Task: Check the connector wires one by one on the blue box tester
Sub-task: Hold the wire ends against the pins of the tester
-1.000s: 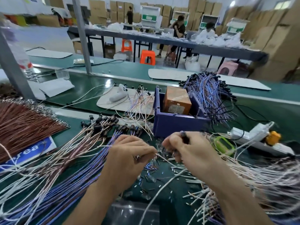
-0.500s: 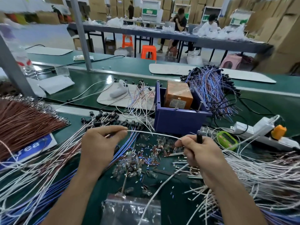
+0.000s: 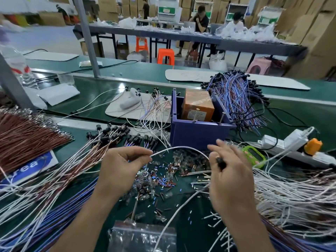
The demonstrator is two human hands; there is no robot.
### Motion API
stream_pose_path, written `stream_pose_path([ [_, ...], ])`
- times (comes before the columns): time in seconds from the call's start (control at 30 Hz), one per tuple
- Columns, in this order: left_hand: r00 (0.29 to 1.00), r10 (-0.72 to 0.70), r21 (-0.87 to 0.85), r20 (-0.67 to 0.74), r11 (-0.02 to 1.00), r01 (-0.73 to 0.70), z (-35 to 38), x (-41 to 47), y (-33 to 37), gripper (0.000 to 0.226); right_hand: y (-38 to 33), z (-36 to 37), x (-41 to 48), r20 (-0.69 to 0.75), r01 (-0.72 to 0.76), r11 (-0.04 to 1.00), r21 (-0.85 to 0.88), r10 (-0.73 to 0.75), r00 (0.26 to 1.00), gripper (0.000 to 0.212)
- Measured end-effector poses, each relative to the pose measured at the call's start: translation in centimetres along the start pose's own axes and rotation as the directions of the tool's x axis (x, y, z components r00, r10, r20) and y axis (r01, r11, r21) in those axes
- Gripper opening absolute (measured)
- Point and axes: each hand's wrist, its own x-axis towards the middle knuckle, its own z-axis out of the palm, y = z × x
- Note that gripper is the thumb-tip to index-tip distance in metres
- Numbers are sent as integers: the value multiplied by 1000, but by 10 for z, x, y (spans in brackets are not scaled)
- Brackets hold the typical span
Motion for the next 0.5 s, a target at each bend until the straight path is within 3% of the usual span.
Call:
stream_pose_path([
  [0.07,998,60,100,31,993,-63,4,-5,2,30,-14,5,-9,-38,198,970,-145,-205,978,37],
  [0.13,992,90,107,85,989,-99,10,-11,4,35,-25,14,-19,114,344,924,-170,-328,938,48],
  [0.2,982,119,49,147,991,-128,15,-14,7,39,-28,22,-22,324,399,911,-107,-347,880,63],
  [0.3,967,181,-21,178,983,-180,16,-15,9,34,-19,27,-17,447,291,957,2,-261,855,57],
  [0.4,981,152,-12,118,988,-151,17,-12,10,33,-12,26,-13,402,175,980,96,-199,894,29],
  [0.5,998,67,-54,22,996,-66,14,-8,6,35,-4,25,-7,306,79,979,189,-135,943,28],
])
